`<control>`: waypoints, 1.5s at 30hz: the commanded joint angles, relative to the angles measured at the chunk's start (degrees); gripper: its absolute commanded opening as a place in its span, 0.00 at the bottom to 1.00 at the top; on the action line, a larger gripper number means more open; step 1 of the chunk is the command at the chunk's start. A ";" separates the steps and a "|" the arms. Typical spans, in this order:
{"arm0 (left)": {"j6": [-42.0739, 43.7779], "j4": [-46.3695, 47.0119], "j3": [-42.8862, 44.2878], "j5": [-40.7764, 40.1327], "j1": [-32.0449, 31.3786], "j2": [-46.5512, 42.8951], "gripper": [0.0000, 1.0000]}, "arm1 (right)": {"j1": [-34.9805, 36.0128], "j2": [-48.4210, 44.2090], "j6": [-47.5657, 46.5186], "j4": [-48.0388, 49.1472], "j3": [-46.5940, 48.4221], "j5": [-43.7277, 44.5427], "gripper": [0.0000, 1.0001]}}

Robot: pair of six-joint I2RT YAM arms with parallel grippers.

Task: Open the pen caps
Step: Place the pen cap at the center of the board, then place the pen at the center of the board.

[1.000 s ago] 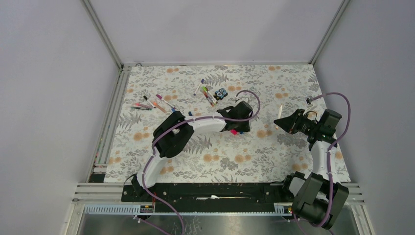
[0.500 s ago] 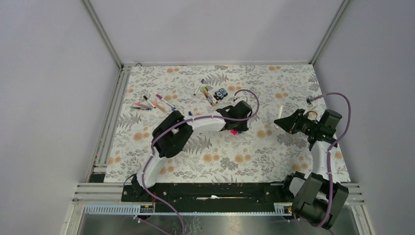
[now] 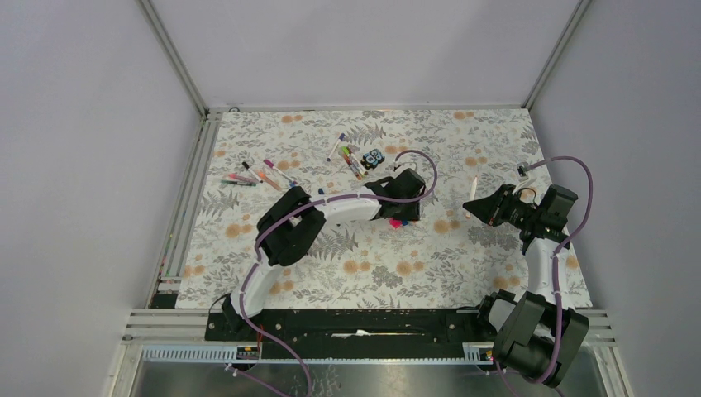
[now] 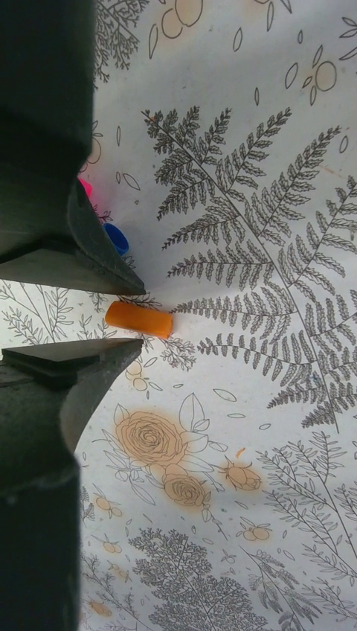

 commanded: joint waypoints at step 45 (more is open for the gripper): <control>-7.88 58.09 -20.35 23.46 0.49 -19.28 0.87 | 7.36 3.44 16.54 21.60 -3.47 -21.19 0.00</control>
